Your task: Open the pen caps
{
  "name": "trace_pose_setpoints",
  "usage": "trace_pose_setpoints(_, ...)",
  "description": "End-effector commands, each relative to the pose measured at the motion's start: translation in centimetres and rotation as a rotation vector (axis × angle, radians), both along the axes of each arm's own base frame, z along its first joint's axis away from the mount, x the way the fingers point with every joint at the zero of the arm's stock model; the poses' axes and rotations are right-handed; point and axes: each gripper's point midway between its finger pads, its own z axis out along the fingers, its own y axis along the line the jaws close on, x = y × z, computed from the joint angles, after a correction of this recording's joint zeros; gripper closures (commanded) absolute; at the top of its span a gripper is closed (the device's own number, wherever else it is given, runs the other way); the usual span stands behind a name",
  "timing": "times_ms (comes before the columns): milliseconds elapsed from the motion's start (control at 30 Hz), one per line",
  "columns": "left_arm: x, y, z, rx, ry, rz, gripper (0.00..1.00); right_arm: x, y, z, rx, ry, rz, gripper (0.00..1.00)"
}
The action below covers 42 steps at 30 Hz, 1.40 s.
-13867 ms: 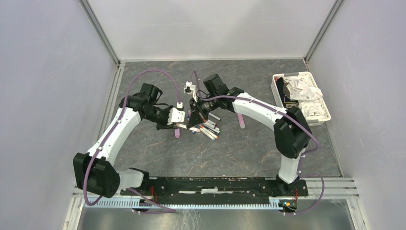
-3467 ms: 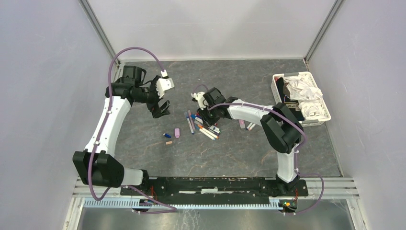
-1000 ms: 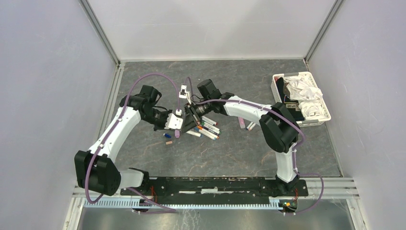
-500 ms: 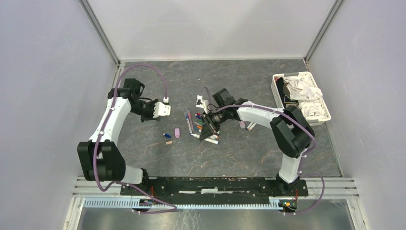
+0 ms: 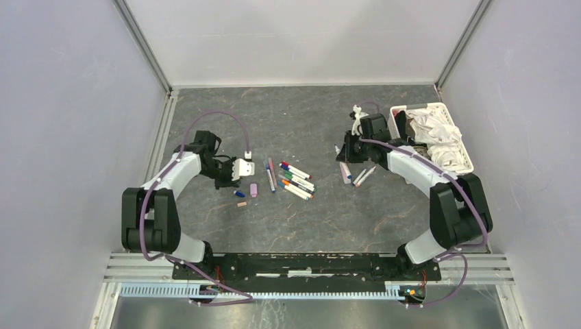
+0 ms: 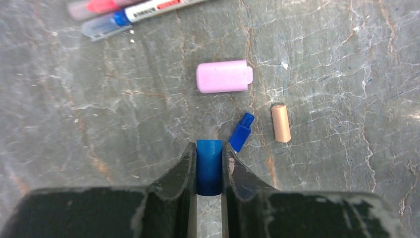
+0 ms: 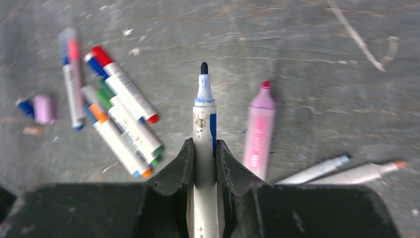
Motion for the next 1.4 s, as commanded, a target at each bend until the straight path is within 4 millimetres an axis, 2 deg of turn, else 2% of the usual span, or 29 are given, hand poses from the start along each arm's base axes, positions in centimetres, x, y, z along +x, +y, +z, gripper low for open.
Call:
trace_pose_setpoints(0, 1.4, 0.2, -1.6, 0.036, -0.018, 0.077, 0.93, 2.7, -4.0, -0.5, -0.129, -0.07, -0.304, 1.0)
trace_pose_setpoints(67, 1.1, 0.2, -2.3, 0.046, 0.008, 0.084, 0.89, 3.2, -4.9, -0.9, -0.163, -0.084, -0.356, 1.0)
trace_pose_setpoints(133, 0.8, 0.2, -2.8, 0.052, 0.028, 0.085, 0.85, 3.6, -5.0, -1.4, -0.17, -0.081, -0.365, 1.0)
trace_pose_setpoints(233, 0.2, -0.1, -3.5, 0.054, 0.053, 0.072, 0.8, 4.0, -3.5, -1.8, -0.173, -0.071, -0.328, 1.0)
trace_pose_setpoints(400, -0.2, -0.7, -4.2, 0.058, 0.086, 0.064, 0.7, 3.7, 0.2, -2.4, -0.221, -0.075, -0.224, 1.0)
trace_pose_setpoints(533, -0.2, -1.1, -3.8, 0.039, 0.095, 0.065, 0.55, 3.3, 1.1, -4.1, -0.262, -0.055, -0.205, 1.0)
trace_pose_setpoints(667, -0.1, -1.5, -2.6, 0.013, 0.115, 0.073, 0.39, 3.0, 1.0, -5.2, -0.3, -0.043, -0.197, 1.0)
trace_pose_setpoints(700, 0.0, -1.7, -2.1, 0.005, 0.119, 0.075, 0.37, 3.0, 0.9, -5.2, -0.303, -0.044, -0.199, 1.0)
trace_pose_setpoints(733, 0.1, -1.9, -1.5, -0.01, 0.119, 0.075, 0.26, 3.0, 0.6, -4.9, -0.309, -0.054, -0.208, 1.0)
trace_pose_setpoints(833, 0.6, -2.2, 0.0, -0.039, 0.109, 0.089, 0.21, 3.1, 0.1, -3.5, -0.307, -0.085, -0.22, 1.0)
trace_pose_setpoints(867, 1.0, -2.3, 0.7, -0.048, 0.098, 0.093, 0.08, 3.2, -0.3, -3.1, -0.307, -0.091, -0.228, 1.0)
trace_pose_setpoints(933, 1.3, -2.5, 1.8, -0.061, 0.089, 0.098, 0.01, 3.4, -1.3, -2.1, -0.299, -0.112, -0.262, 1.0)
trace_pose_setpoints(1033, 1.8, -2.7, 3.4, -0.079, 0.078, 0.114, 0.0, 3.5, -3.9, -1.5, -0.276, -0.122, -0.346, 1.0)
trace_pose_setpoints(1133, 1.8, -3.0, 4.6, -0.102, 0.073, 0.113, 0.0, 3.2, -5.9, -2.1, -0.294, -0.113, -0.415, 1.0)
trace_pose_setpoints(1233, 1.8, -3.1, 5.2, -0.112, 0.065, 0.114, 0.0, 2.8, -6.7, -3.5, -0.326, -0.093, -0.44, 1.0)
trace_pose_setpoints(1367, 1.6, -2.9, 5.3, -0.102, 0.067, 0.117, 0.0, 1.8, -7.5, -6.6, -0.393, -0.021, -0.436, 1.0)
